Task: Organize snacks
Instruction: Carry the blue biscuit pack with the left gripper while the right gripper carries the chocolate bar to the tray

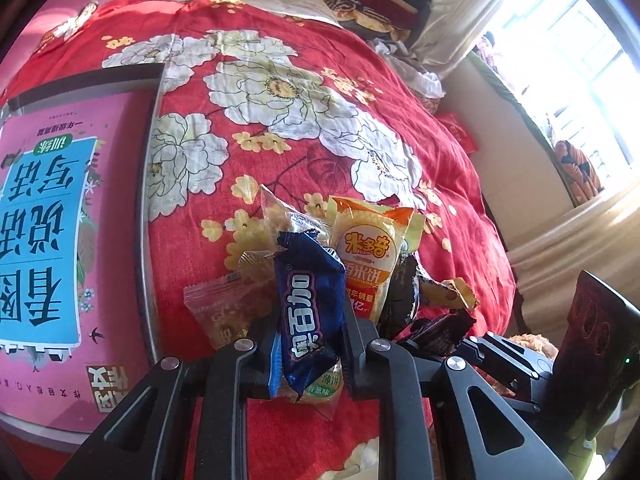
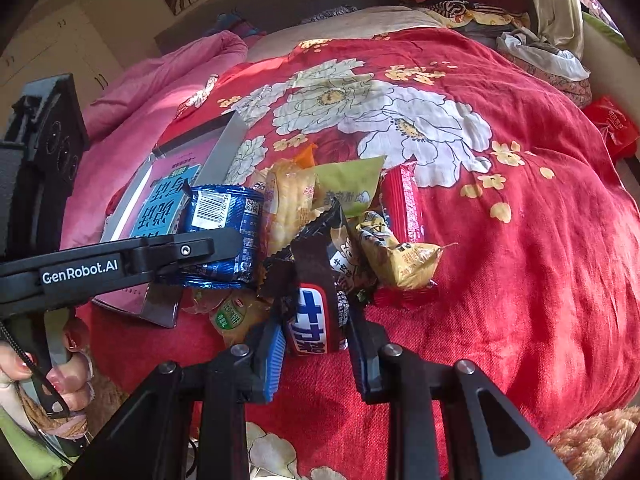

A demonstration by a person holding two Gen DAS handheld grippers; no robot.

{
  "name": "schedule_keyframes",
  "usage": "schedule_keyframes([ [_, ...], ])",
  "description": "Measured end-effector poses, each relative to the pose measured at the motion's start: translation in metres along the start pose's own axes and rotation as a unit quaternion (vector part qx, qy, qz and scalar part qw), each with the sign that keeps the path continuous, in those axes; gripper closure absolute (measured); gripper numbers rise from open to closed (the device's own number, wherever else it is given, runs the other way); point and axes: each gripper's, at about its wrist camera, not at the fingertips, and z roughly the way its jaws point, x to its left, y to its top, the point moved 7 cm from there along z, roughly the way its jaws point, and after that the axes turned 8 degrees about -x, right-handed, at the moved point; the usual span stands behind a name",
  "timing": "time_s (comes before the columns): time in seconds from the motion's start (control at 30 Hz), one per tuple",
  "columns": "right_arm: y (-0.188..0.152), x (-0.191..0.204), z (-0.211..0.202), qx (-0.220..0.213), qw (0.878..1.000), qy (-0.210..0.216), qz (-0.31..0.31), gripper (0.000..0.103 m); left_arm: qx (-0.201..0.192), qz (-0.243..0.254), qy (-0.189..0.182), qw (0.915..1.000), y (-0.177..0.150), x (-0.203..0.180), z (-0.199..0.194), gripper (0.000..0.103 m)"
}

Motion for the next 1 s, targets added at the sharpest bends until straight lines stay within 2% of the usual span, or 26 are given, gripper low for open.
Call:
schedule_keyframes([
  [0.2, 0.008, 0.011, -0.012, -0.03, 0.999, 0.02, -0.011, 0.074, -0.02, -0.017, -0.021, 0.9994, 0.01, 0.004, -0.024, 0.08],
  [0.47, 0.015, 0.024, -0.021, -0.055, 0.997, 0.04, -0.022, 0.074, -0.047, -0.033, -0.019, 0.9982, 0.018, 0.024, -0.059, 0.08],
  [0.73, 0.017, 0.041, -0.028, -0.07, 0.995, 0.051, -0.047, 0.074, -0.064, -0.05, 0.002, 0.9967, 0.014, 0.06, -0.089, 0.08],
  [1.0, 0.015, 0.065, -0.028, -0.071, 0.993, 0.065, -0.071, 0.074, -0.084, -0.068, 0.042, 0.9933, 0.003, 0.102, -0.121, 0.08],
])
